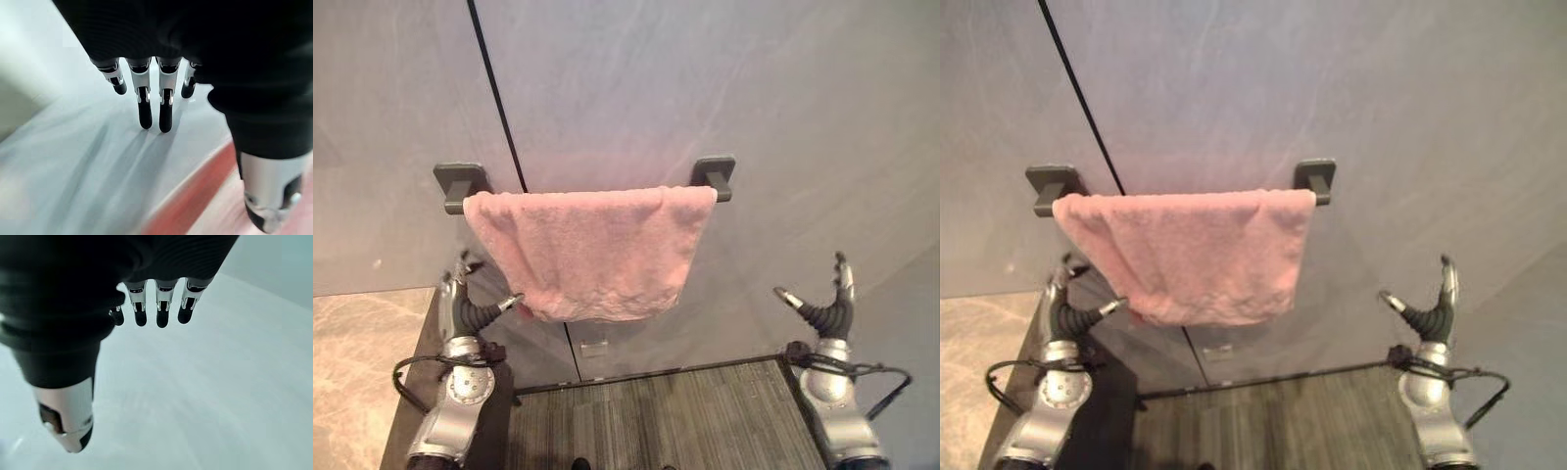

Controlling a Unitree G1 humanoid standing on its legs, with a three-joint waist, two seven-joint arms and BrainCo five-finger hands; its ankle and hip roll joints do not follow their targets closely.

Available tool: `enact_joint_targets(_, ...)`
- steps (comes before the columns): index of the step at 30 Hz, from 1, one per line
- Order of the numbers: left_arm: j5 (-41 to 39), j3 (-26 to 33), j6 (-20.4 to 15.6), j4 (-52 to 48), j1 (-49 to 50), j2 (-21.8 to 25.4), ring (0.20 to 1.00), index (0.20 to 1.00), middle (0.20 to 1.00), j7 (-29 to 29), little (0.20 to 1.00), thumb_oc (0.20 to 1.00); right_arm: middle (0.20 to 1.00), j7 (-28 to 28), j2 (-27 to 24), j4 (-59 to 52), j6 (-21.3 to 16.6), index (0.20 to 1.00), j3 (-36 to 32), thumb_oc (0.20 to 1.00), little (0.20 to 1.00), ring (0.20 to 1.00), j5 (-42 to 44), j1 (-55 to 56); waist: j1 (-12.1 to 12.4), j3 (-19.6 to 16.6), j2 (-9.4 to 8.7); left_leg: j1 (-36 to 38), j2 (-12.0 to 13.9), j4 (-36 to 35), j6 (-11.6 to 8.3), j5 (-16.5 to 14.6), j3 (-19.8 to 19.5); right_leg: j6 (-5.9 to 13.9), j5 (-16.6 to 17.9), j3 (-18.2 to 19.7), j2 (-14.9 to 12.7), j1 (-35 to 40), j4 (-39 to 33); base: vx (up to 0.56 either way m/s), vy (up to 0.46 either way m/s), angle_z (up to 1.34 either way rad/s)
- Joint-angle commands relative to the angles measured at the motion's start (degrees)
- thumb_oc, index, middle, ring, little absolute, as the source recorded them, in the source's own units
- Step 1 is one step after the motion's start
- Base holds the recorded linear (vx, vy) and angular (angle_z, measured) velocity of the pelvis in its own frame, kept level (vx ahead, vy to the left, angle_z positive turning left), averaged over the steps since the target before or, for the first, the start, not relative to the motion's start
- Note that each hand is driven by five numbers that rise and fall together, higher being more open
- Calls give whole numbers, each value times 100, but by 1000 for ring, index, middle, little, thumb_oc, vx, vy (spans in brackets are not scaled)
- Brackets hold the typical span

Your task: Put brush and paste in cup on sink, flatten towel.

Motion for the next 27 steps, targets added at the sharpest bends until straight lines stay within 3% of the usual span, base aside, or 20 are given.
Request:
enact_joint_targets(1, 2054, 719, 0, -1026, 72, 697, 1000, 1000, 1000, 393, 1000, 1000, 1000, 367, -686, -1256, -62, 1000, 6, 1000, 1000, 1000, -1976, -419, 231, -220, 49, 97, 525, 70, -450, 114, 275, 587, 358, -285, -528, -132, 261, 10, -4, -8)
enact_joint_targets(7, 2325, 1286, 33, -1570, 285, 987, 1000, 1000, 1000, 519, 1000, 1000, 1000, 960, -1122, -1898, -337, 1000, 826, 1000, 1000, 1000, -2065, -1171, 411, -200, -37, 53, 527, 70, -465, 93, 258, 597, 354, -316, -540, -108, 143, -5, -2, 0)
enact_joint_targets(12, 2309, 1391, -31, -1810, 210, 998, 1000, 1000, 1000, 570, 1000, 1000, 1000, 1266, -1169, -2058, -433, 1000, 1453, 1000, 1000, 1000, -1888, -1864, 490, -148, -66, 1, 510, 70, -470, 99, 245, 601, 392, -347, -564, -107, 57, -9, 1, 3)
enact_joint_targets(16, 2124, 1024, -475, -2029, -65, 1445, 1000, 1000, 1000, 138, 1000, 1000, 1000, 1796, -1265, -1828, -448, 1000, 2237, 1000, 1000, 1000, -1683, -2637, 542, -121, -74, -27, 496, 70, -470, 99, 232, 609, 411, -385, -579, -99, 26, 0, 0, 0)
enact_joint_targets(27, 1957, 329, -927, -2081, -585, 2294, 1000, 1000, 1000, -392, 1000, 1000, 1000, 1801, -1295, -1787, -471, 1000, 2272, 1000, 1000, 1000, -1473, -2704, 351, -26, -29, -105, 481, 70, -467, 113, 269, 636, 466, -335, -599, -213, 25, 0, 2, 1)
